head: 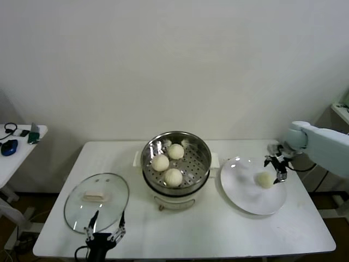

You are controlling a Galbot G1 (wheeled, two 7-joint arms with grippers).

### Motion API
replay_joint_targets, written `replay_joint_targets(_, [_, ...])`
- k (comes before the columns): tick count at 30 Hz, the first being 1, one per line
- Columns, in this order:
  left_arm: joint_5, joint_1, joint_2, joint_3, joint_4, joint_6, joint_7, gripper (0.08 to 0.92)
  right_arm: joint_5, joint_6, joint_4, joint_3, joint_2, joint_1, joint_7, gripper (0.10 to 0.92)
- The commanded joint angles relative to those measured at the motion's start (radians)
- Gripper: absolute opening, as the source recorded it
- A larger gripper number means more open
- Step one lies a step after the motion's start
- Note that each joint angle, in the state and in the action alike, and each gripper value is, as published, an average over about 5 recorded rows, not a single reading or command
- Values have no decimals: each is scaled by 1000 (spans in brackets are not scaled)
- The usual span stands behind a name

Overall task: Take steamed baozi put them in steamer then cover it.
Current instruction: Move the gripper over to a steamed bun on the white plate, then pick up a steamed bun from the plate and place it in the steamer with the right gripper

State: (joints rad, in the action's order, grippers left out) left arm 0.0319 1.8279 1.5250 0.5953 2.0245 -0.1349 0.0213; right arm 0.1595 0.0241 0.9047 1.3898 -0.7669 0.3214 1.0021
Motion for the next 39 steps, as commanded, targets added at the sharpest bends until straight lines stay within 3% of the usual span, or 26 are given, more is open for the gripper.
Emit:
replay_joint_targets(1, [-4,2,-1,-1,-4,0,-1,823,-52,16,-164,-153,-62,-163,-15,821])
replay_joint_targets(10, [-6,5,0,-3,-4,-2,-2,823,-70,24,-191,-181,-79,-173,-28,730])
replay_joint_targets(17, [-6,9,-1,-2,6,-3,-4,823,-28,-7,-92,-157,-28,-99,-21,671])
replay_joint_targets(24, [-7,5,0,-11,14,-1,-3,823,257,-95,205,183,47,356,-6,647])
replay_joint_targets(30, [-5,-2,-4,-18,22,5,-2,823,556,-199,458,411,-45,798,6,645])
replay_joint_targets(34, [1,-5,-9,-18,24,6,-1,823,714,-275,569,374,-145,894,-23,645])
replay_joint_targets(39, [12,-7,-15,-13,25,5,-2,823,776,-336,622,266,-254,813,-84,645])
